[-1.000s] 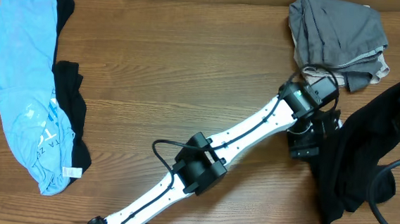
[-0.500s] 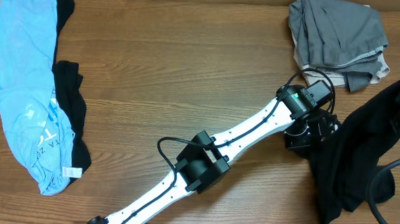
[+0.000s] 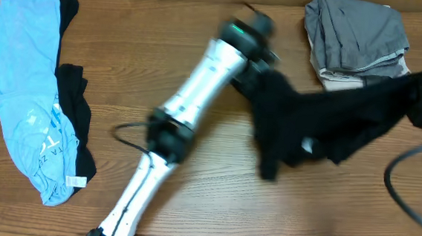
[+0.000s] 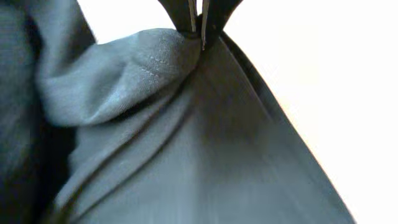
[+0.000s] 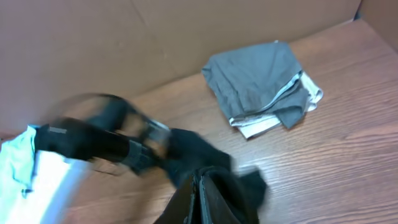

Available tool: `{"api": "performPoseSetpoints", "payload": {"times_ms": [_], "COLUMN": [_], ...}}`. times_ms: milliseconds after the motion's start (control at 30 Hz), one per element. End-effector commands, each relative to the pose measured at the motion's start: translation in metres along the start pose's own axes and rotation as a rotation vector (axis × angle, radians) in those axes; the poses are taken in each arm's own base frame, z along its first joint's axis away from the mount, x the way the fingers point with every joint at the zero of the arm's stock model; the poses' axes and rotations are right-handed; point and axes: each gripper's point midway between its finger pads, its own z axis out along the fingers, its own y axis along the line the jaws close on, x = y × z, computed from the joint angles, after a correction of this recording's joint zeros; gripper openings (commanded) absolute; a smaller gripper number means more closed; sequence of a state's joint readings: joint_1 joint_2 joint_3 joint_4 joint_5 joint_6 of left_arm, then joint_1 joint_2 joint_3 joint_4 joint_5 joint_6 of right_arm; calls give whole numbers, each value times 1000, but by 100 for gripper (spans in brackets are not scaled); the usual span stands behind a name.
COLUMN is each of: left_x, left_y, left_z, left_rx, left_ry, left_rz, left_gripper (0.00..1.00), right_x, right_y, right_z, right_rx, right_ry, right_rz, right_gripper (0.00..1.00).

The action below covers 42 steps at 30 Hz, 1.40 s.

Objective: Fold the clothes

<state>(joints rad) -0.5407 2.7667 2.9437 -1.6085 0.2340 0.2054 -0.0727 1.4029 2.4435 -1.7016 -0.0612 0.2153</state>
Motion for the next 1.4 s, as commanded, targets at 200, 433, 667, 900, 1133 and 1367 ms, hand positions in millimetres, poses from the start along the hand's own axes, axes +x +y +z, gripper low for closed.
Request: {"api": "performPoseSetpoints", "payload": {"times_ms": [200, 433, 667, 900, 1133, 1367], "left_x": [36, 57, 74, 83, 92, 112], "left_y": [119, 159, 187, 188, 151, 126], "left_z": [-119, -129, -140, -206, -301, -364], "left_rx": [-116, -205, -308, -362, -438, -538], "left_ry": [-163, -149, -126, -248, -438, -552], "left_rz": [-314, -381, -423, -450, -406, -397], "left_gripper": [4, 4, 4, 4, 4, 4], "right_x": [7, 16, 12, -4, -12, -4], "right_y": [-12, -62, -132, -130, -104, -91], "right_z": [73, 143, 181, 148, 90, 50], "right_rx": [65, 261, 346, 273, 229, 221], "right_ry": [174, 288, 313, 231, 113, 64], "right_rz": [16, 44, 188, 211, 186, 174], "right_gripper": [4, 4, 4, 4, 4, 4]}}
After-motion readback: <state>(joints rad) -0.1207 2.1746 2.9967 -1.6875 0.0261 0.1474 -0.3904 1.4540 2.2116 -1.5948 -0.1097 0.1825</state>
